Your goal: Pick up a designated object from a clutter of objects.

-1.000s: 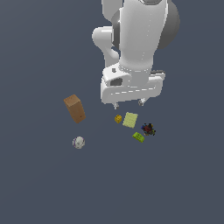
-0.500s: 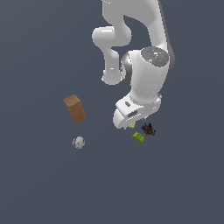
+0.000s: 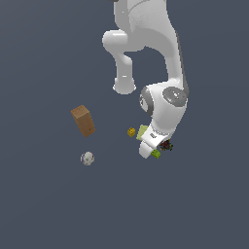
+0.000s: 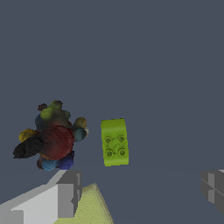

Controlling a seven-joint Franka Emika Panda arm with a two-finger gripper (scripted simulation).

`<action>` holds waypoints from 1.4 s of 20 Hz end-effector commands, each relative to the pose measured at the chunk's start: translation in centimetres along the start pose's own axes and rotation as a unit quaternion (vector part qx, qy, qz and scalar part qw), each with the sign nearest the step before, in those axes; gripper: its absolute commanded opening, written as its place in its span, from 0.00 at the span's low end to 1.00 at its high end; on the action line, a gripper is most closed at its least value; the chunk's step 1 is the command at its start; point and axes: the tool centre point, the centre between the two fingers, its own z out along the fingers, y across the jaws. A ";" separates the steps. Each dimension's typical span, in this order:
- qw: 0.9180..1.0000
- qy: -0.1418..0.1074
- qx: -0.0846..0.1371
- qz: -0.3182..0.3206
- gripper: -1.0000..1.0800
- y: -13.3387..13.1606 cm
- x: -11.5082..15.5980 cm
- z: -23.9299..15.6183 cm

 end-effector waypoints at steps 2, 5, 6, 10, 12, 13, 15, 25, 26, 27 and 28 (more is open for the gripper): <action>1.000 0.001 0.003 -0.031 0.96 -0.9 0.3 1.9; 0.999 0.002 0.004 -0.045 0.96 -1.4 0.4 2.8; 0.999 0.002 0.005 -0.047 0.96 -1.5 0.4 2.9; 0.999 0.001 0.005 -0.046 0.96 -1.5 0.4 3.0; 0.999 0.001 0.005 -0.047 0.96 -1.5 0.4 3.2; 0.999 0.001 0.005 -0.047 0.96 -1.5 0.4 3.5; 0.999 0.001 0.005 -0.047 0.96 -1.6 0.4 4.2; 0.999 0.002 0.005 -0.049 0.96 -1.6 0.4 8.0; 0.999 0.002 0.005 -0.050 0.96 -1.6 0.4 8.1; 0.999 0.002 0.005 -0.050 0.96 -1.6 0.4 8.1; 0.999 0.002 0.005 -0.050 0.00 -1.6 0.4 8.1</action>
